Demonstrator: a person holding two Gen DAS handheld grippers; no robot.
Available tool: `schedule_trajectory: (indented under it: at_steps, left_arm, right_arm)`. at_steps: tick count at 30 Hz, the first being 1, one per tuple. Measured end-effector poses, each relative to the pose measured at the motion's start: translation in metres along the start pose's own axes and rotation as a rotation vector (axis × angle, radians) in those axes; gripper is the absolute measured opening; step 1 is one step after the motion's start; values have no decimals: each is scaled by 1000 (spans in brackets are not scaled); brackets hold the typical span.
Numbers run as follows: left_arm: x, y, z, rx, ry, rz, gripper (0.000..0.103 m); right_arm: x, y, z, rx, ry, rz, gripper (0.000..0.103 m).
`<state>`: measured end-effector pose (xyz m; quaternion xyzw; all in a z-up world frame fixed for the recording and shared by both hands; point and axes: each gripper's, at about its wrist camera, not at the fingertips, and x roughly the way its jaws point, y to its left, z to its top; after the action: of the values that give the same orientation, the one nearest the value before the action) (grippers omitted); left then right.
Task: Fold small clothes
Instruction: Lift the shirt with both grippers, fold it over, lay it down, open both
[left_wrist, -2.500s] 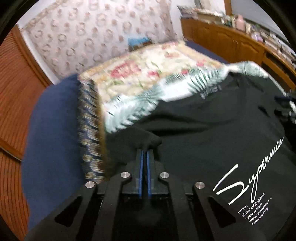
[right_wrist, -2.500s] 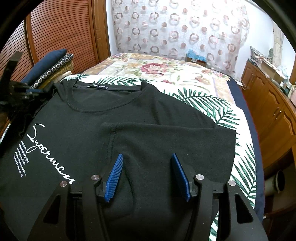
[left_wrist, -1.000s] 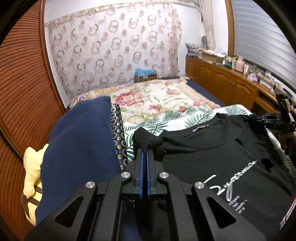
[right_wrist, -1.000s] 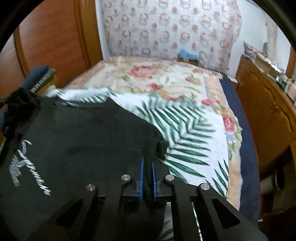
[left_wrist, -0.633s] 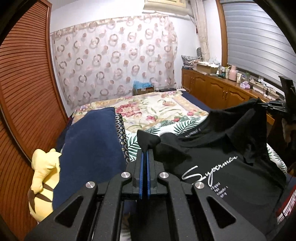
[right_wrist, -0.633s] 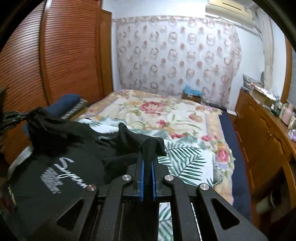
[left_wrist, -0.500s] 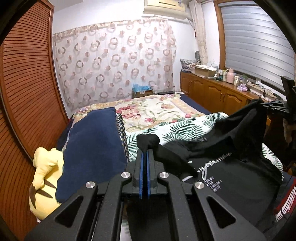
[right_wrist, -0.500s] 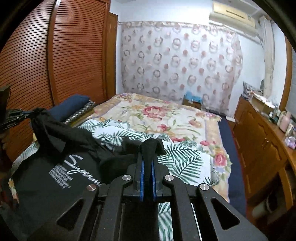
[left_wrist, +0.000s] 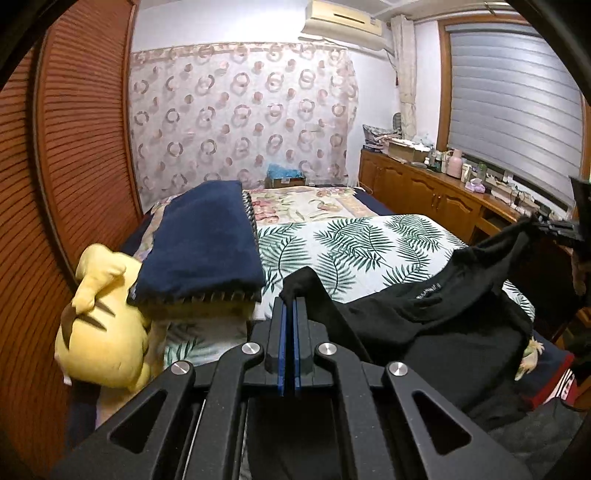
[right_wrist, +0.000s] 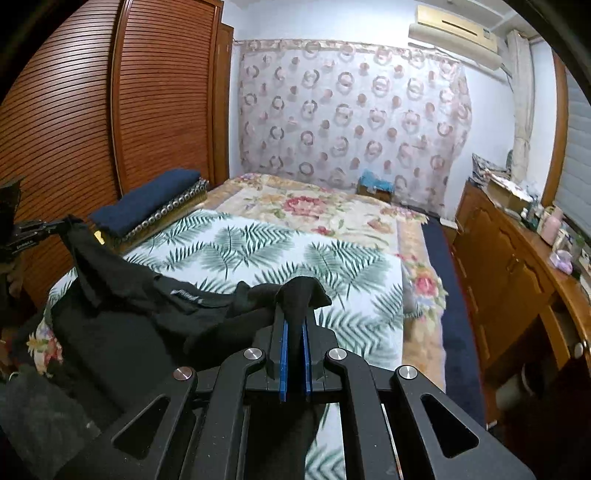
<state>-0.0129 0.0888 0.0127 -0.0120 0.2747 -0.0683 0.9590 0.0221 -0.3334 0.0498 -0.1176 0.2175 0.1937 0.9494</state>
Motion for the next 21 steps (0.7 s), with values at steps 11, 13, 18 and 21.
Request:
schedule_trajectory:
  at_steps: [11, 13, 18, 21]
  left_arm:
    - [2, 11, -33, -37, 95, 47, 14]
    - [4, 12, -36, -44, 99, 50, 28]
    - [5, 16, -30, -35, 81, 47, 53]
    - [10, 23, -26, -39, 77, 39, 77]
  right_arm:
    - [-5, 1, -35, 47, 140, 68, 6]
    - [2, -3, -36, 67, 159, 65, 6]
    - [3, -11, -21, 80, 162, 38, 12]
    - [0, -14, -8, 71, 148, 18, 35]
